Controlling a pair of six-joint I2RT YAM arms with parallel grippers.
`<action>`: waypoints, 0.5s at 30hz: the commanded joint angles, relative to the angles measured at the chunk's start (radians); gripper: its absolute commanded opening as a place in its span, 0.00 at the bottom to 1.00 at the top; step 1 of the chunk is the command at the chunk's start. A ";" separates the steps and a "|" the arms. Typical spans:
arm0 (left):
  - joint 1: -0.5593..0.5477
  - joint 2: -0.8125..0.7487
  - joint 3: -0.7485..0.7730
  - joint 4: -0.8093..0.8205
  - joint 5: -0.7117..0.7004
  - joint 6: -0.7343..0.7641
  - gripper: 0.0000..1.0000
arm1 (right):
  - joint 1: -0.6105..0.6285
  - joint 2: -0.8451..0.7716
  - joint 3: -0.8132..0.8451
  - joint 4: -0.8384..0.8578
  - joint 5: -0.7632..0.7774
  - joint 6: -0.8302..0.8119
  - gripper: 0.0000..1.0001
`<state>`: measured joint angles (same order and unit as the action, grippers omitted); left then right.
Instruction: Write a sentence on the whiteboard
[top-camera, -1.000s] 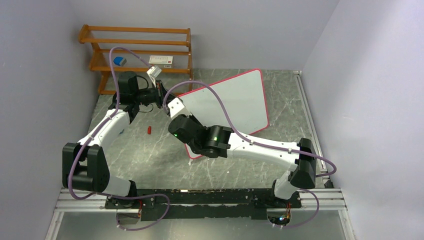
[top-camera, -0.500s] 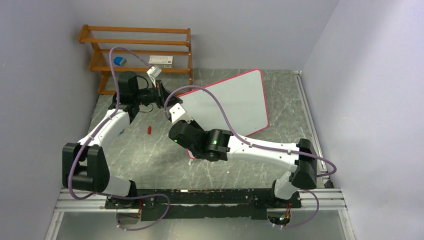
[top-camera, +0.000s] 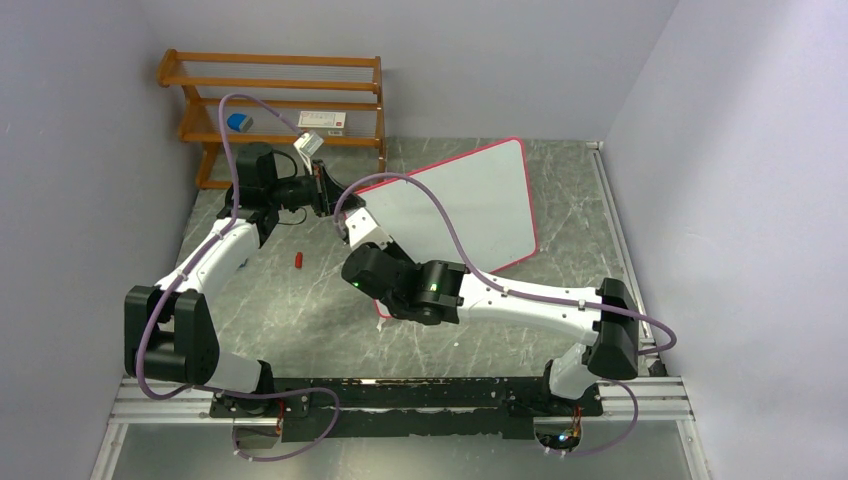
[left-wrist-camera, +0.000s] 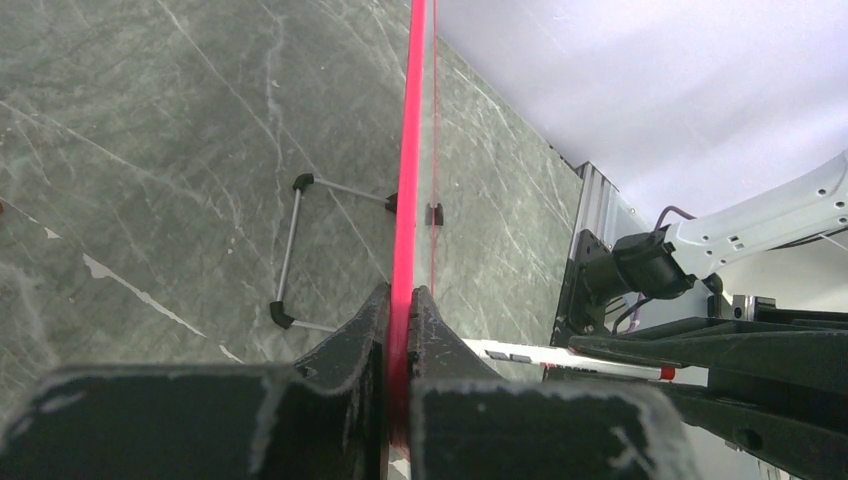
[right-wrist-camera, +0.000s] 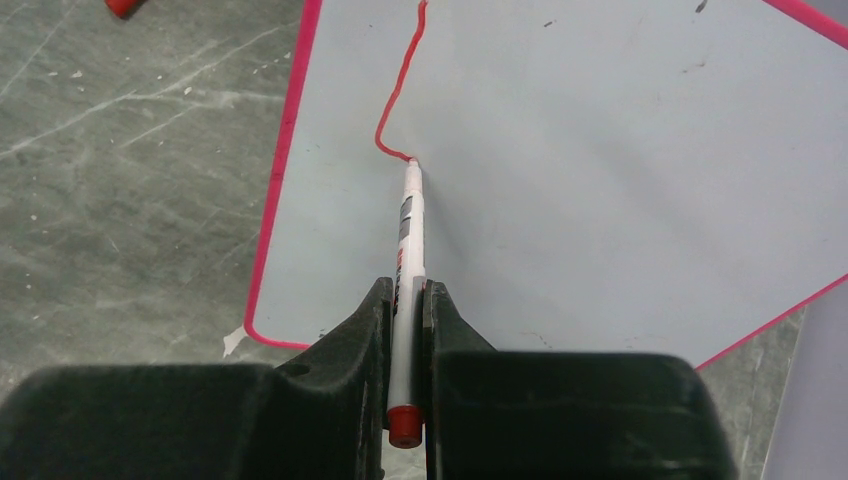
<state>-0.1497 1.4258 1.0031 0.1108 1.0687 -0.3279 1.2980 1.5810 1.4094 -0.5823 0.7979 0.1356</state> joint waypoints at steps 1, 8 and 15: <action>-0.025 0.011 0.009 -0.072 -0.002 0.039 0.05 | 0.001 -0.037 -0.020 0.023 0.049 0.018 0.00; -0.027 0.015 0.011 -0.077 -0.004 0.043 0.05 | 0.000 -0.050 -0.033 0.035 0.068 0.019 0.00; -0.027 0.016 0.014 -0.084 -0.008 0.047 0.05 | 0.000 -0.099 -0.060 0.061 0.021 0.008 0.00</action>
<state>-0.1516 1.4258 1.0069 0.1017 1.0687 -0.3210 1.2972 1.5448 1.3720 -0.5617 0.8242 0.1368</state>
